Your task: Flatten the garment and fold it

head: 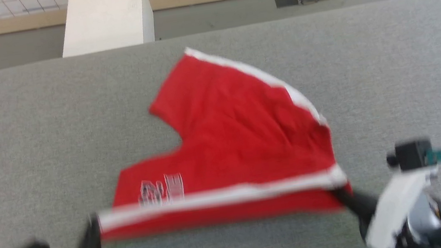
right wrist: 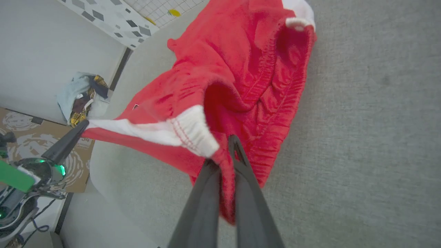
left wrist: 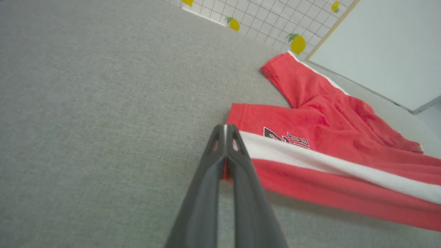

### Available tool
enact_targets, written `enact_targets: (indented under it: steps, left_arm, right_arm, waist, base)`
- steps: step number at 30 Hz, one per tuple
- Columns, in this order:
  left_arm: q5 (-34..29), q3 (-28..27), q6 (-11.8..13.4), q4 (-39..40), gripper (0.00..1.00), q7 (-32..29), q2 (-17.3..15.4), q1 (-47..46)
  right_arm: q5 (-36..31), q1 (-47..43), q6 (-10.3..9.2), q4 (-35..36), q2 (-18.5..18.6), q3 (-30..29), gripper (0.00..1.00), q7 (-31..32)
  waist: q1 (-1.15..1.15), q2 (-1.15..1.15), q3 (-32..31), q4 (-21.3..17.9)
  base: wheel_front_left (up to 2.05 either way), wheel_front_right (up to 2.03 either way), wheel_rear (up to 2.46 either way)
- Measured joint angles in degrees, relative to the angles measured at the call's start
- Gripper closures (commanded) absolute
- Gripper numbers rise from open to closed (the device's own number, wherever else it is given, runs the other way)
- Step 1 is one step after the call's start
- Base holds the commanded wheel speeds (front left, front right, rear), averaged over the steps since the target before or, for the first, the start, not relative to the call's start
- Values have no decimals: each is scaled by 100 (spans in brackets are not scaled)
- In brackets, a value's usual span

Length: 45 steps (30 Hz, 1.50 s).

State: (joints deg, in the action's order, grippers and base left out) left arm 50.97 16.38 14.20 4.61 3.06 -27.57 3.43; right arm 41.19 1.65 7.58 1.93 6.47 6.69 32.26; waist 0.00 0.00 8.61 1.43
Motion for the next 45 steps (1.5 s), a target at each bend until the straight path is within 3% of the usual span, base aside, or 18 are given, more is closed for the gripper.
enact_targets:
  steps: [5, 10, 13, 17, 21, 31, 39, 45]
  left_arm:
    - [157, 18, 595, 705, 100, -422, -148, 1183]
    - [300, -198, 744, 1284, 100, -501, -311, 1510]
    - [231, -197, 610, 1370, 100, -459, -388, 1206]
    - [-51, 91, 209, 1104, 100, -701, -537, -8]
    - [-257, 455, -289, 355, 100, -1032, -476, -1544]
    - [-684, 1124, -1233, -1728, 100, -1597, -125, -4094]
    - [-1000, 1403, -1583, -2966, 100, -1770, 47, -5228]
    - [-1116, 1584, -1691, -3574, 100, -1859, 153, -5631]
  right_arm:
    - [-92, -848, 0, 474, -16, -160, 100, 901]
    - [-191, -1282, 0, 923, -148, -431, 100, 1557]
    - [-336, -1228, 0, 1106, -248, -591, 100, 1557]
    - [-622, -940, 0, 1154, -336, -727, 100, 1511]
    - [-943, -511, 0, 1096, -358, -879, 100, 1421]
    - [-1026, 361, 0, 564, -357, -744, 100, 973]
    - [-1018, 817, 0, 219, -361, -521, 100, 614]
    - [-987, 1070, 0, 7, -360, -335, 100, 379]
  waist:
    - [0, 0, -61, -131]
    - [0, 0, -21, -195]
    - [0, 0, 47, -202]
    - [0, 0, 180, -225]
    - [0, 0, 372, -310]
    - [0, 0, 902, -757]
    - [0, 0, 1405, -1125]
    - [0, 0, 1737, -1337]
  base:
    - [0, 0, 0]
    - [0, 0, 0]
    - [0, 0, 0]
    - [0, 0, 0]
    - [0, 0, 0]
    - [0, 0, 0]
    - [0, 0, 0]
    - [0, 0, 0]
